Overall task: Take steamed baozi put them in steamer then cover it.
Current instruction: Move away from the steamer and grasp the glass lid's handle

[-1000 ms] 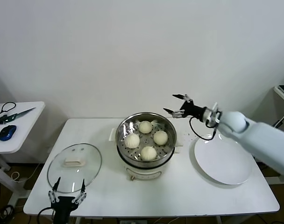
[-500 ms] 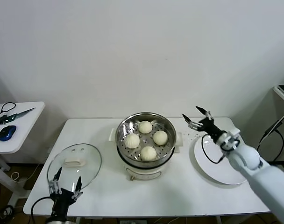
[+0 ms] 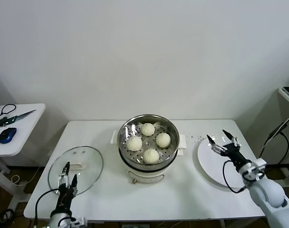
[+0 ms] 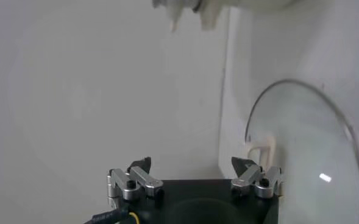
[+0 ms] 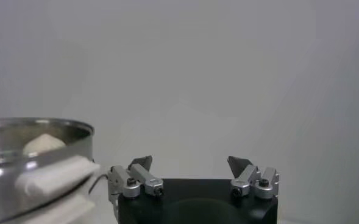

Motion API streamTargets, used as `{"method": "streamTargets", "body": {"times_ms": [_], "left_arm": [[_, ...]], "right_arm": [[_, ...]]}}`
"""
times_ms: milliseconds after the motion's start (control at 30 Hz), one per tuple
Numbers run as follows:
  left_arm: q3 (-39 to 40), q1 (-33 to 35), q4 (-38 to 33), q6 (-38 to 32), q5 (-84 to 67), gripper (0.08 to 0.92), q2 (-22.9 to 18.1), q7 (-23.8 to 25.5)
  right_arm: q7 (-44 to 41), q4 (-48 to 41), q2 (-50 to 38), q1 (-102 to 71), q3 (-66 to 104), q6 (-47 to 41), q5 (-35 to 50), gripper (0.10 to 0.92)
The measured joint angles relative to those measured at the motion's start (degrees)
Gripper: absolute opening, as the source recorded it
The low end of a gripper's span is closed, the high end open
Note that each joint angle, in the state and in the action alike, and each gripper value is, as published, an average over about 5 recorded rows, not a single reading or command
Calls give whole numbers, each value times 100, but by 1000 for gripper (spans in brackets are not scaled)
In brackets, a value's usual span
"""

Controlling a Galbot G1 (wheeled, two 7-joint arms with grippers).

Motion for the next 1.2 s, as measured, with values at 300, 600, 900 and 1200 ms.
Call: {"method": "streamTargets", "body": {"times_ms": [300,600,900,1200], "left_arm": [[-71,-711,957,-115,729,823,123,-217],[-129,-1262,1702,-204,996,823,209,-344],[-165,-1717,2219,-239,1051,823,332,-432],[-97,-2085,2615,-263,967,823,421,-528]], "right_arm": [[-73,22,148,-493,416,-7,-214,823],[-131,-24,228,-726,607,30,-343,823],[-197,-114,316,-807,686,87,-471,823],[-236,-203,402,-814,694,144,-621,823]]}}
